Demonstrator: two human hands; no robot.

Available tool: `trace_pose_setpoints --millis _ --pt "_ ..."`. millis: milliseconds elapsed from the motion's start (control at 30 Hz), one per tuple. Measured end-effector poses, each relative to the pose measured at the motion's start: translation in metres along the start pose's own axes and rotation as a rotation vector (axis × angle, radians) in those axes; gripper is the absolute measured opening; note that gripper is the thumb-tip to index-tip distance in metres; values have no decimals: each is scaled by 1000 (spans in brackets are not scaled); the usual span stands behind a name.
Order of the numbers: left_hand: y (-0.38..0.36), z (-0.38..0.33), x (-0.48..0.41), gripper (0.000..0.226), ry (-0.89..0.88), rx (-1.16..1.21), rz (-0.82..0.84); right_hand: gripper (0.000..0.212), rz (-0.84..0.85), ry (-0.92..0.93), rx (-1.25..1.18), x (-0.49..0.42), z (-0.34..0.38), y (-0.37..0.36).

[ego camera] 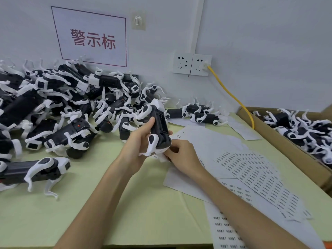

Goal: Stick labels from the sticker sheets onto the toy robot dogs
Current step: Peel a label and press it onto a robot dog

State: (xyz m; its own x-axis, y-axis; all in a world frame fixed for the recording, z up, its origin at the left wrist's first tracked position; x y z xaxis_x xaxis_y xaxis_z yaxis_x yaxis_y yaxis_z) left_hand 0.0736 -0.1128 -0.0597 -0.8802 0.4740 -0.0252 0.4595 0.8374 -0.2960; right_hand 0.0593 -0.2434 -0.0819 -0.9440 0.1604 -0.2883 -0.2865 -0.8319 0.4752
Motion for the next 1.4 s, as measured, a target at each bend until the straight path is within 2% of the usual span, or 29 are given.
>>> trace_pose_setpoints --millis 200,333,500,600,733,800,967,1300,1400 --pt "12 10 -1 46 56 -21 -114 41 23 -2 -2 -1 -1 0" --pt "13 13 -1 45 79 23 -122 19 40 -19 -48 -1 0 -1" --pt "23 17 1 44 132 155 -173 9 68 1 -92 0 2 -1" --pt "25 21 2 47 165 187 -168 13 71 24 -83 1 5 -1" --pt "23 24 -1 46 171 156 -159 31 68 35 -66 3 9 0" --pt "22 25 -1 46 178 169 -156 34 73 37 -51 3 9 0" --pt "20 25 1 48 194 208 -135 15 80 38 -27 3 9 -1" --pt "36 25 -3 47 196 277 -158 12 94 47 -22 3 5 -5" --pt "30 24 -2 50 212 283 -120 9 74 54 -42 2 4 -4"
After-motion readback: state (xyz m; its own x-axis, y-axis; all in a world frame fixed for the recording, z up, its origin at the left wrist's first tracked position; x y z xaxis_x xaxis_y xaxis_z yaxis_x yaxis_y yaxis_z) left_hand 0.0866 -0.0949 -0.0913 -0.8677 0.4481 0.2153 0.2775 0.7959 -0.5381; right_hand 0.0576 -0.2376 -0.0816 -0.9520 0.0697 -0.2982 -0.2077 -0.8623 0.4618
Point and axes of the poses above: each hand's wrist, its own x-axis away from the middle knuckle, its own y-axis out of the back of the hand, z = x × y, the point moved 10 cm from there along -x, towards the middle knuckle, and after that the axes turned 3 degrees about -x, right-handed, at the moved point
